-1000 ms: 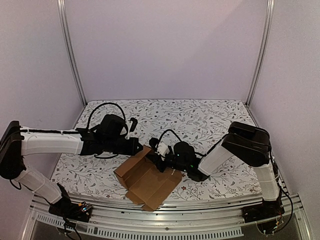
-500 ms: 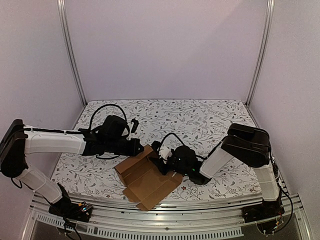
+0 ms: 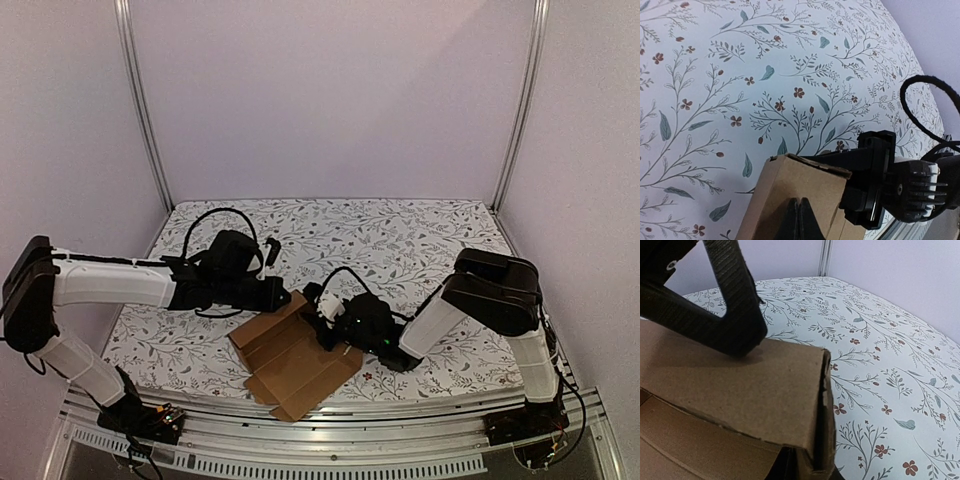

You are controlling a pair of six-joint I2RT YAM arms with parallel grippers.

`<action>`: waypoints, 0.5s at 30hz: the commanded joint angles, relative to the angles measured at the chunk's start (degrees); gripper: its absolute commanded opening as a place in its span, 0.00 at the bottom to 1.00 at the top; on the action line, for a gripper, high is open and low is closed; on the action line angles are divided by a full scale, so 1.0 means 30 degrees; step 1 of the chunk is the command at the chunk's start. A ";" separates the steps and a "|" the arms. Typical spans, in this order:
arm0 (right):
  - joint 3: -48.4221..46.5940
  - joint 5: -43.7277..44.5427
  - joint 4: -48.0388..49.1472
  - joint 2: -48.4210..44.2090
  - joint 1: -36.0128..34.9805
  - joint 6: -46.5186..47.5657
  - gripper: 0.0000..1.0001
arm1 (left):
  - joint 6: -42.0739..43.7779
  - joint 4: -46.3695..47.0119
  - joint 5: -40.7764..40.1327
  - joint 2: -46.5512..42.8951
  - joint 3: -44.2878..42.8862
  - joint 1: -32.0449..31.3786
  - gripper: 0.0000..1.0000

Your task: Fold the paper box

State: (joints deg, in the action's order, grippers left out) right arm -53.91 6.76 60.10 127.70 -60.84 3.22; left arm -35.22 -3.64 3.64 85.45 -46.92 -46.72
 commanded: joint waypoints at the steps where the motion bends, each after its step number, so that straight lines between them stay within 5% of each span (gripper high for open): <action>1: -0.0016 0.0178 0.0489 -0.0467 -0.0133 0.0009 0.11 | -0.0091 0.0357 0.0158 0.0581 -0.0460 -0.0327 0.00; 6: -0.0196 0.0437 0.0720 -0.0359 -0.0298 0.0009 0.02 | -0.0130 0.0396 0.0215 0.0840 -0.0562 -0.0495 0.00; 15: -0.0870 0.1647 0.1495 0.0387 -0.0690 -0.0286 0.05 | -0.0191 0.0536 0.0223 0.1075 -0.0621 -0.0679 0.00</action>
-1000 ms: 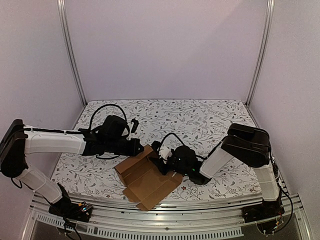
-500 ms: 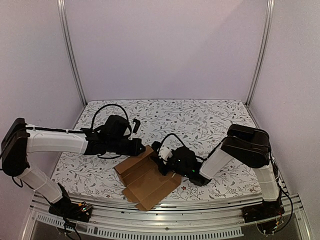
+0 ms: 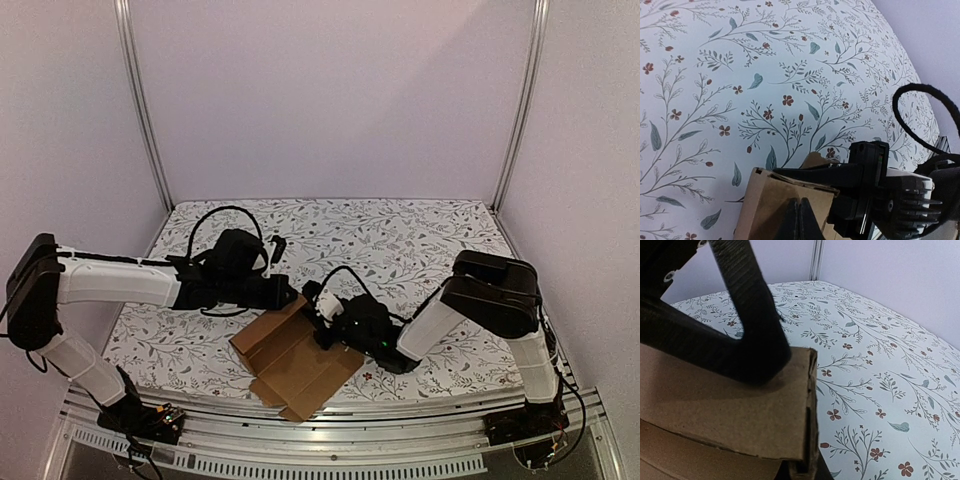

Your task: Fold the paper box

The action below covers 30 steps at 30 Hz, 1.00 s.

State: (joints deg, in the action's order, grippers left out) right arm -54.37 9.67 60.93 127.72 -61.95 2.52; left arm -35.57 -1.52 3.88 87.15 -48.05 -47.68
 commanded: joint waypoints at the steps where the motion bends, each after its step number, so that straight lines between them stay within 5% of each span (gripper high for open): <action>1: -0.0755 0.0739 0.1399 0.0450 -0.0324 -0.0139 0.05 | -0.0078 -0.0186 0.0142 0.0523 -0.0242 -0.0365 0.00; 30: -0.1127 0.2412 0.2125 0.1805 -0.0619 -0.2039 0.15 | -0.0902 0.1561 -0.0148 0.1666 0.1135 -0.0775 0.00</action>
State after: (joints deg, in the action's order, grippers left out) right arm -56.64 15.03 65.87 131.76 -63.37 -2.79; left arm -37.80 6.11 3.14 90.56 -46.44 -48.77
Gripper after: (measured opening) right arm 0.170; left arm 0.004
